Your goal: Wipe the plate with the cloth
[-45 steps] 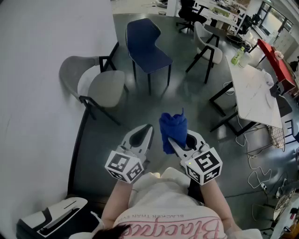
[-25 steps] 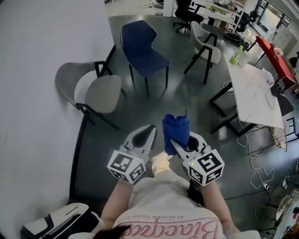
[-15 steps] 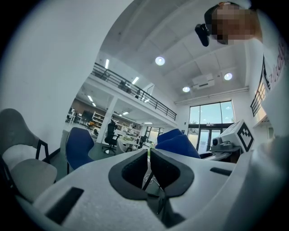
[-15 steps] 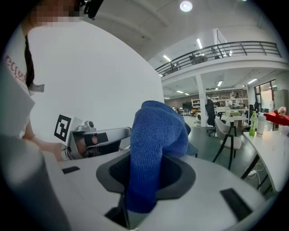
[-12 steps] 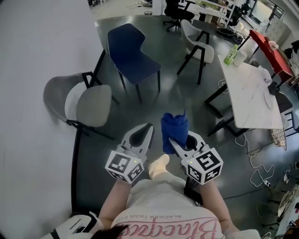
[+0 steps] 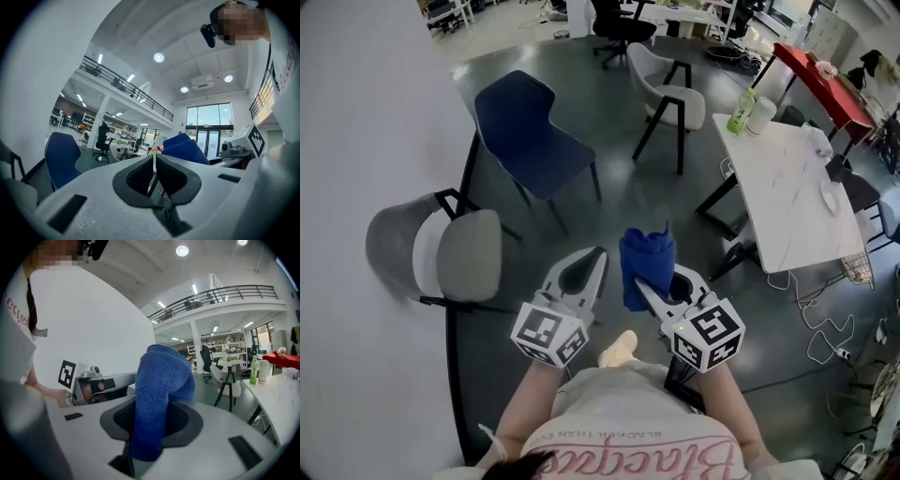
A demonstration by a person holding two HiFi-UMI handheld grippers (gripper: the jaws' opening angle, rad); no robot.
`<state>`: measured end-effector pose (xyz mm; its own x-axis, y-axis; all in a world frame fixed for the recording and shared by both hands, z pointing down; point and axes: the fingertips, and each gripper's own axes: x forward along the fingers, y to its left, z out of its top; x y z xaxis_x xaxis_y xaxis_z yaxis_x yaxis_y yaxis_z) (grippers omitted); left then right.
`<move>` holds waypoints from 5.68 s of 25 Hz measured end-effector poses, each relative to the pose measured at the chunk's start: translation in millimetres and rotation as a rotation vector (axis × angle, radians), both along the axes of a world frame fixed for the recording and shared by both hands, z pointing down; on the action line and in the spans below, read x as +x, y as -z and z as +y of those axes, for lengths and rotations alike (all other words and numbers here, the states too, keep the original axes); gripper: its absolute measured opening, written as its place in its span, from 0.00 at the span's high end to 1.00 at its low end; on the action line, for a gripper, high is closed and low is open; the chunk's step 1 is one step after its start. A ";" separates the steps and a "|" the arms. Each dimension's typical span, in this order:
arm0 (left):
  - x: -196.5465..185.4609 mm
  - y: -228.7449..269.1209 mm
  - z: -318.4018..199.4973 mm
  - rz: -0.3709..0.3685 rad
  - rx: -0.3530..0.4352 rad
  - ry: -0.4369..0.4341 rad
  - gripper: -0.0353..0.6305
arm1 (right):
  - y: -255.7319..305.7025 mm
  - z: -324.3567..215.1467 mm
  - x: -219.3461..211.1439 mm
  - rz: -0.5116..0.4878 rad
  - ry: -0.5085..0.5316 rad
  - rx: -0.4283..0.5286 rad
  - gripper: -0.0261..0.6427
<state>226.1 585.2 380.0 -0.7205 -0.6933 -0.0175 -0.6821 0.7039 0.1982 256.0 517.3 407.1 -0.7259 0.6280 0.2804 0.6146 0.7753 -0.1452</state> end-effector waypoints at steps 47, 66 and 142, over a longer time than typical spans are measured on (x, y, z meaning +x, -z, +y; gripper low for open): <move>-335.8 10.0 -283.5 -0.031 -0.036 -0.661 0.92 | 18.1 -256.4 -292.8 -0.028 -0.745 0.000 0.79; -365.3 -21.6 -424.2 0.019 -0.075 -1.004 0.92 | -8.2 -375.0 -290.0 0.028 -1.187 -0.031 0.79; -355.5 -196.6 -1028.8 0.403 -0.503 -1.492 0.80 | -144.3 -924.5 -260.7 0.293 -1.635 -0.181 0.79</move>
<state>-129.4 -443.6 576.5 0.6590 -0.6190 0.4274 -0.7442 -0.4537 0.4903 -4.7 -407.2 551.3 -0.5452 -0.6500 0.5295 -0.8330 0.4912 -0.2547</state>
